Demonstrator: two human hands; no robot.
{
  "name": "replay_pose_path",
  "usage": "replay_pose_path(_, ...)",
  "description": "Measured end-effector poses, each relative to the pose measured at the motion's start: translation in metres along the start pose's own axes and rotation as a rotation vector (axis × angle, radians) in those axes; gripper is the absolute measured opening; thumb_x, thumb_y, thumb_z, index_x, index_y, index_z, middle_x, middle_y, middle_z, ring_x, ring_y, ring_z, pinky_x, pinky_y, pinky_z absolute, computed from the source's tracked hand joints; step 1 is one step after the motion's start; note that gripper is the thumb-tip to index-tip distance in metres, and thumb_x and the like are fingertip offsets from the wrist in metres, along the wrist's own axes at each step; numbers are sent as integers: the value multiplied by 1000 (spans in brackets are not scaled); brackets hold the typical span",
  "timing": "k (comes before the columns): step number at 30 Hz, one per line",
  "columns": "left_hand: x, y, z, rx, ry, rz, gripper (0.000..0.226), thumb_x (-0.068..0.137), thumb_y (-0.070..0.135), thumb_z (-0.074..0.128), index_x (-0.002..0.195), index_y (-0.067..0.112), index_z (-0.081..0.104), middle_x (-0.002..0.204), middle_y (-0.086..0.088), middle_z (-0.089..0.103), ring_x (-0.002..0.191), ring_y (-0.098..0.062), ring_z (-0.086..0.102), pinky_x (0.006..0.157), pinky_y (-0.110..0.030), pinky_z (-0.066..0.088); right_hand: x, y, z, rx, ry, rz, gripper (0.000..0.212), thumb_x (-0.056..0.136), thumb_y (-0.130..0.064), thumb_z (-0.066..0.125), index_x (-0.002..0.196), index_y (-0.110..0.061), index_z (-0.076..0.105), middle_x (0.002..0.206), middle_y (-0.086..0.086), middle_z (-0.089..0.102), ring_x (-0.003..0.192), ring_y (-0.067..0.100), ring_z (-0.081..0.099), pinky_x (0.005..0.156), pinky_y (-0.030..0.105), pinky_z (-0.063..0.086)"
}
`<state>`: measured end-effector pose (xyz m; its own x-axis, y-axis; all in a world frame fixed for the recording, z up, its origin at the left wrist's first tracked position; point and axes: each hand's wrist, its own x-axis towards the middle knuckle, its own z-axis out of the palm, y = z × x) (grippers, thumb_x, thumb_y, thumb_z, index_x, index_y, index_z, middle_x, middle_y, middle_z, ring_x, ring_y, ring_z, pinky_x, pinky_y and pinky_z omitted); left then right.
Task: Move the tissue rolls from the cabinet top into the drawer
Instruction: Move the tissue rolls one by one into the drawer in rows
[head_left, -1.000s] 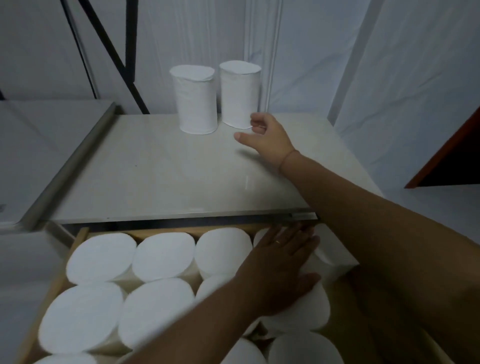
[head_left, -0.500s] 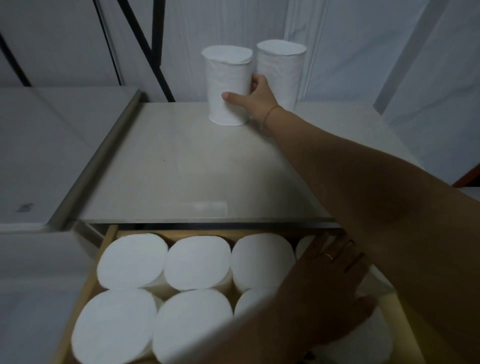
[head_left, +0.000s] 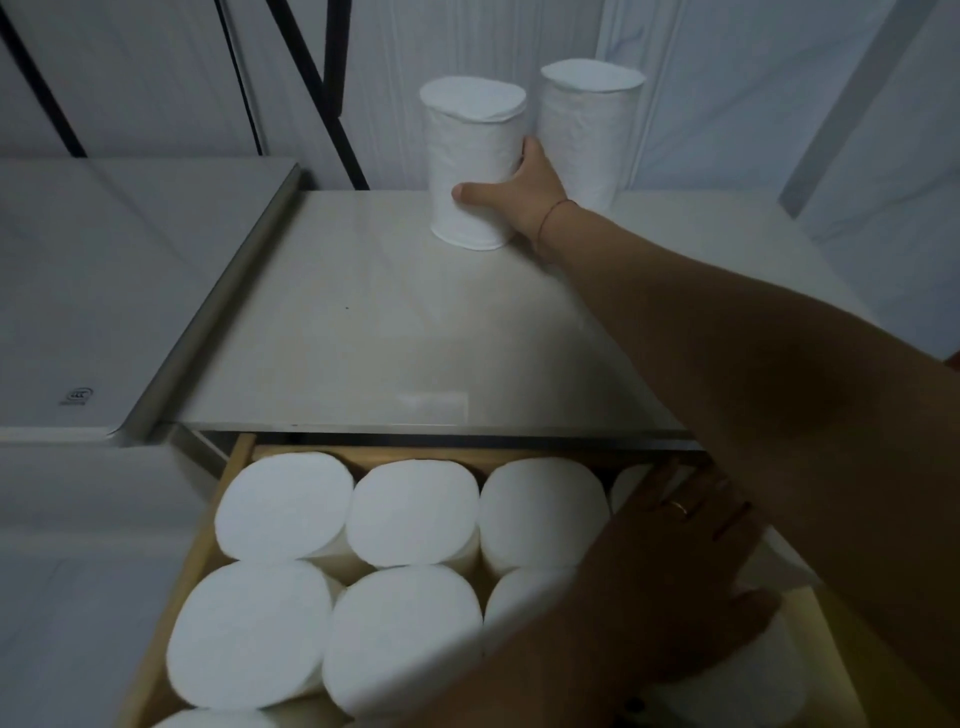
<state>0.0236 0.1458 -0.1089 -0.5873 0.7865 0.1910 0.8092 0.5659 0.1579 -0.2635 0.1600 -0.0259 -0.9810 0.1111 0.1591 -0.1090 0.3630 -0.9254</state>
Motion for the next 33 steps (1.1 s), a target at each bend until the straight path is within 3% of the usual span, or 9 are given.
replay_pose_path(4,2,-1,2,-121,29,10,60,96,43,41,146,12,26,155,-7,25,145,-22,8,117,-38,-9,-11,0,-7,-5,-9,0,80,60,-29,86,123,-9,41,124,5,53,106,17,51,90,26,41)
replay_pose_path(8,1,-1,5,-142,48,15,60,96,43,42,146,11,28,155,-8,27,144,-22,12,118,-39,-2,-29,1,-17,-17,-27,-10,79,61,-29,85,123,-9,41,117,2,53,108,18,52,89,27,43)
replay_pose_path(15,2,-3,4,-210,57,32,59,95,42,44,145,13,29,155,-6,25,144,-20,14,119,-38,2,-87,7,-52,25,-123,-41,83,62,-25,85,129,-12,38,128,3,53,113,18,54,98,35,47)
replay_pose_path(18,3,-3,3,-205,37,23,60,96,45,39,146,17,25,157,-3,21,145,-17,9,116,-33,-7,-116,10,-74,22,-167,-46,86,65,-24,85,134,-13,36,131,2,53,116,17,53,97,34,47)
replay_pose_path(24,4,-4,4,-171,-9,27,63,95,52,30,148,22,14,159,1,9,144,-11,-3,104,-22,-26,-168,15,-124,-19,-177,-18,85,68,-17,83,138,-11,35,135,6,51,121,22,51,103,44,44)
replay_pose_path(28,3,-6,5,-156,-38,23,63,95,52,29,149,24,12,159,4,6,144,-8,-5,110,-25,-18,-202,17,-159,-61,-142,-7,84,69,-13,81,139,-12,34,137,4,50,123,19,49,105,41,43)
replay_pose_path(33,3,-5,1,-146,20,22,62,93,49,37,147,19,26,156,-2,24,144,-16,15,114,-28,-3,-248,21,-202,-63,-108,28,85,66,-15,81,139,-15,37,134,3,53,122,18,51,100,43,47)
